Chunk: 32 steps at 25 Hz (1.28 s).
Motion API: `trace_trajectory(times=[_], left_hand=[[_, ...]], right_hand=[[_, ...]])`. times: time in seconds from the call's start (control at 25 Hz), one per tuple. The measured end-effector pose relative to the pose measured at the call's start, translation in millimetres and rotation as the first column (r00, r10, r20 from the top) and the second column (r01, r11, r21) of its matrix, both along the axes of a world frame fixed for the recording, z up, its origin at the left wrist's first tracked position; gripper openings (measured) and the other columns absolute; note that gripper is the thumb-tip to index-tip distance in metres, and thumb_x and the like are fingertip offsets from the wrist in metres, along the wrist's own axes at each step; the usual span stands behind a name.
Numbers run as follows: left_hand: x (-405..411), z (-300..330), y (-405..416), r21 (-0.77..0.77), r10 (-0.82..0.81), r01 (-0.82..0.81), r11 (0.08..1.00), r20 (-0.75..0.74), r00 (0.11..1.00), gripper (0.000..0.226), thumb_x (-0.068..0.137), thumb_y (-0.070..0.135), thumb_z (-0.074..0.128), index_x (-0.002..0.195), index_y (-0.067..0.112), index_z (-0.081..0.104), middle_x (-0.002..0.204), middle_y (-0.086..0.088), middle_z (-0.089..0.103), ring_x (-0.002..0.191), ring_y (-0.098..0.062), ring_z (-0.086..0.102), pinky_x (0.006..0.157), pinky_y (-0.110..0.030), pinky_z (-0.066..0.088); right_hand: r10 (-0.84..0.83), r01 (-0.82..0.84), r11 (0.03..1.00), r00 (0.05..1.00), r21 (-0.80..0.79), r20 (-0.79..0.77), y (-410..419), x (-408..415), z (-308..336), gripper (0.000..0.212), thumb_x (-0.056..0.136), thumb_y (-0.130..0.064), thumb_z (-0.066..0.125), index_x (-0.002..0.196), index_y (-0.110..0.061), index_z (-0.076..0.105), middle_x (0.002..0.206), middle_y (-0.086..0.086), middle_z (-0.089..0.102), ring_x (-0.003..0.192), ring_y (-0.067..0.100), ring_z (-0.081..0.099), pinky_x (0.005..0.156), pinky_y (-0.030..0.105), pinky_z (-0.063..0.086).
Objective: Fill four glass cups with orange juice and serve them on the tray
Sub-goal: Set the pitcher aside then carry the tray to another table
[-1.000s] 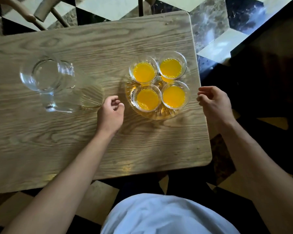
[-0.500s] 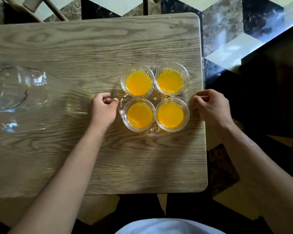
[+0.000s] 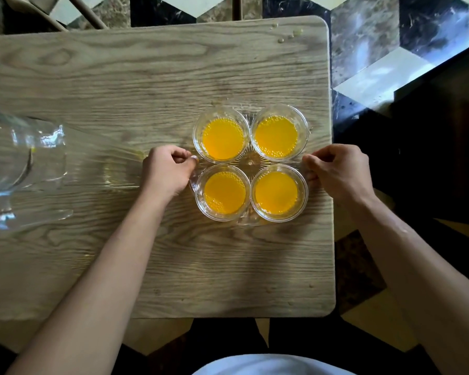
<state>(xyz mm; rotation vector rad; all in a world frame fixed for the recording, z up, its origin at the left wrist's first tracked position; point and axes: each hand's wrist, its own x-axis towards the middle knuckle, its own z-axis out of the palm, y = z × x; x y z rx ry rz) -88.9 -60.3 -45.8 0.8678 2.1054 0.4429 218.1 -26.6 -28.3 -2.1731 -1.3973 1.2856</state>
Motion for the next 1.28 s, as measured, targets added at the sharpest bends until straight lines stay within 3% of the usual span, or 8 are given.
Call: trace_trajectory(times=[0.28, 0.4, 0.52, 0.6, 0.68, 0.72, 0.92, 1.28], left_hand=[[-1.7, -2.3, 1.9, -0.064, 0.035, -0.035, 0.997, -0.010, 0.999, 0.011, 0.083, 0.023, 0.086, 0.091, 0.016, 0.083, 0.080, -0.002, 0.080, 0.075, -0.023, 0.077, 0.087, -0.047, 0.065], [0.1, -3.9, 2.8, -0.072, 0.064, -0.063, 0.995, 0.008, 0.998, 0.006, 0.085, 0.013, 0.086, 0.087, 0.016, 0.081, 0.078, -0.003, 0.079, 0.060, -0.018, 0.071, 0.084, -0.047, 0.066], [-0.3, -4.0, 2.1, -0.068, 0.093, -0.091, 0.994, 0.022, 0.995, 0.012, 0.085, 0.008, 0.086, 0.083, 0.018, 0.079, 0.077, -0.005, 0.078, 0.059, -0.018, 0.072, 0.080, -0.045, 0.067], [1.4, -3.4, 1.8, -0.053, 0.091, -0.090, 0.995, 0.017, 0.996, 0.011, 0.086, 0.005, 0.084, 0.086, 0.014, 0.079, 0.072, -0.003, 0.076, 0.048, -0.008, 0.068, 0.063, -0.029, 0.065], [4.3, -2.7, 2.2, -0.045, 0.098, -0.097, 0.994, 0.010, 0.995, 0.008, 0.088, 0.001, 0.081, 0.090, 0.009, 0.080, 0.069, -0.001, 0.073, 0.038, 0.002, 0.061, 0.043, -0.015, 0.051], [5.0, -3.3, 2.2, -0.044, 0.103, -0.102, 0.994, 0.006, 0.995, 0.009, 0.088, 0.001, 0.080, 0.090, 0.009, 0.080, 0.069, -0.001, 0.072, 0.036, 0.003, 0.060, 0.040, -0.012, 0.046], [4.6, -3.7, 4.1, -0.049, 0.101, -0.101, 0.994, -0.012, 0.995, 0.017, 0.087, 0.002, 0.082, 0.079, 0.017, 0.078, 0.068, 0.001, 0.074, 0.037, 0.002, 0.060, 0.052, -0.019, 0.050], [-0.7, -1.1, 2.5, -0.044, 0.089, -0.090, 0.995, -0.019, 0.996, 0.026, 0.085, 0.003, 0.083, 0.067, 0.020, 0.074, 0.067, -0.002, 0.075, 0.051, -0.014, 0.068, 0.069, -0.029, 0.059]], right_hand=[[-0.022, 0.022, 1.000, 1.000, -0.018, 0.000, 2.4, 1.1, -0.9, 0.014, 0.088, -0.024, 0.081, 0.082, -0.011, 0.080, 0.067, 0.006, 0.077, 0.060, 0.023, 0.077, 0.064, 0.045, 0.067], [-0.012, 0.012, 1.000, 1.000, 0.000, 0.013, 2.1, 1.5, 0.1, 0.014, 0.087, -0.025, 0.083, 0.080, -0.012, 0.080, 0.066, 0.004, 0.077, 0.059, 0.021, 0.077, 0.065, 0.044, 0.067], [0.001, -0.001, 1.000, 1.000, 0.009, 0.017, 1.0, 0.6, 0.5, 0.014, 0.084, -0.026, 0.086, 0.081, -0.013, 0.080, 0.067, 0.003, 0.077, 0.058, 0.019, 0.077, 0.065, 0.043, 0.067], [-0.012, 0.012, 1.000, 1.000, 0.005, 0.012, 1.4, 0.1, 0.1, 0.014, 0.084, -0.024, 0.086, 0.081, -0.012, 0.079, 0.067, 0.003, 0.077, 0.059, 0.020, 0.077, 0.065, 0.043, 0.067], [-0.029, 0.029, 1.000, 1.000, 0.000, 0.011, 2.1, -1.1, 0.0, 0.013, 0.085, -0.023, 0.085, 0.080, -0.012, 0.079, 0.067, 0.004, 0.077, 0.059, 0.022, 0.077, 0.065, 0.044, 0.067], [-0.036, 0.036, 0.999, 0.999, 0.001, 0.011, 2.1, -1.7, -0.2, 0.013, 0.085, -0.022, 0.084, 0.079, -0.012, 0.079, 0.066, 0.004, 0.077, 0.059, 0.022, 0.077, 0.064, 0.044, 0.067], [-0.041, 0.041, 0.999, 0.999, 0.020, 0.019, -0.2, -1.6, 0.0, 0.014, 0.085, -0.022, 0.084, 0.080, -0.011, 0.079, 0.065, 0.004, 0.077, 0.058, 0.021, 0.077, 0.063, 0.042, 0.067], [-0.001, -0.002, 0.999, 0.999, 0.044, 0.054, -4.3, -3.4, 7.0, 0.016, 0.085, -0.024, 0.085, 0.083, -0.009, 0.079, 0.065, 0.004, 0.075, 0.054, 0.017, 0.075, 0.058, 0.032, 0.065]])
